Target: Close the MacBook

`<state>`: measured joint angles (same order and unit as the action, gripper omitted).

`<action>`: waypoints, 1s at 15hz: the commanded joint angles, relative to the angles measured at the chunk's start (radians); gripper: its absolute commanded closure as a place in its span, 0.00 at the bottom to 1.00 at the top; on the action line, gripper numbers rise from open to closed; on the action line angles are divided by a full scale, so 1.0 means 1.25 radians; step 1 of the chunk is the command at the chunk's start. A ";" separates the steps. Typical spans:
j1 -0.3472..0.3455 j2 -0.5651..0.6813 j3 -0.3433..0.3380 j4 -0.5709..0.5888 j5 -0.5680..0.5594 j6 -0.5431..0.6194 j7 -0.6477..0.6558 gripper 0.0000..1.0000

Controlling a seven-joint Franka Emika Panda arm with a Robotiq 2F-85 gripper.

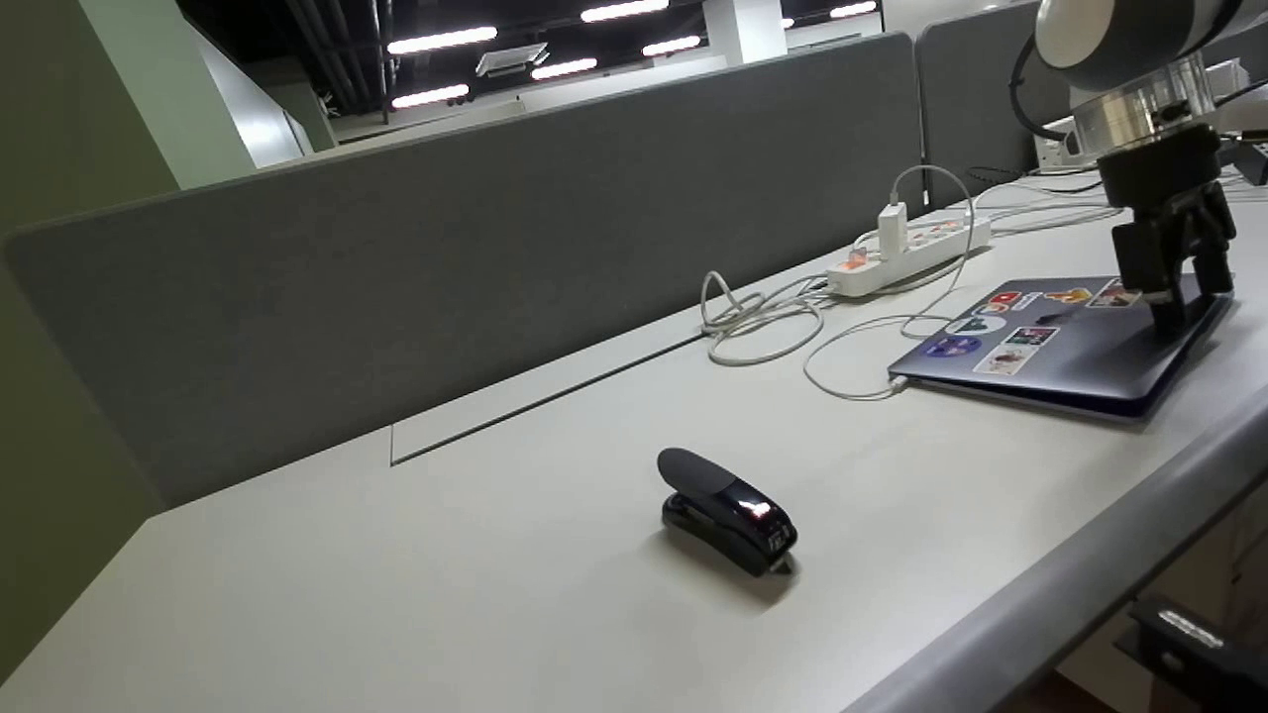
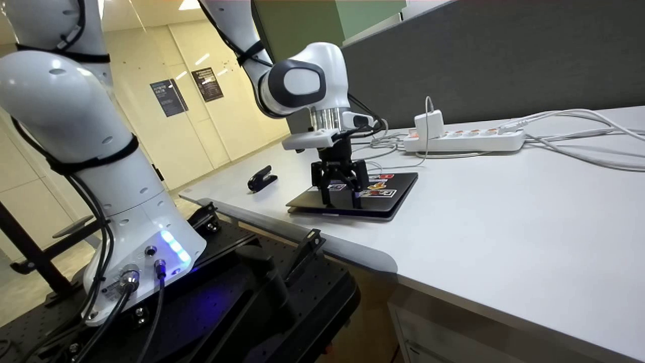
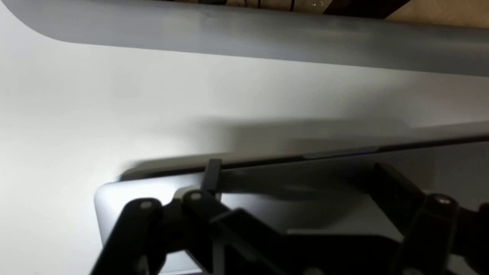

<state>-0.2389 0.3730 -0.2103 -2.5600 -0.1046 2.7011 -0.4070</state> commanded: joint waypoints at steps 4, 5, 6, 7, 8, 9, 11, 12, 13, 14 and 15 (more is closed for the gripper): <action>-0.005 0.053 -0.003 0.035 -0.024 -0.002 0.044 0.00; -0.004 0.057 -0.005 0.038 -0.025 0.002 0.047 0.00; -0.002 0.059 -0.007 0.040 -0.027 0.006 0.051 0.00; -0.002 0.058 -0.008 0.040 -0.027 0.010 0.053 0.00; -0.003 0.055 -0.007 0.041 -0.025 0.010 0.054 0.00; -0.011 0.043 0.003 0.040 -0.012 0.004 0.047 0.00; -0.024 -0.003 0.025 0.030 0.014 -0.017 0.030 0.00; -0.027 -0.026 0.032 0.026 0.021 -0.022 0.024 0.00; -0.039 -0.064 0.051 0.020 0.040 -0.035 0.004 0.00; -0.049 -0.099 0.069 0.014 0.063 -0.042 -0.014 0.00; -0.053 -0.135 0.082 0.009 0.083 -0.050 -0.029 0.00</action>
<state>-0.2643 0.3569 -0.1644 -2.5155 -0.0562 2.6916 -0.4026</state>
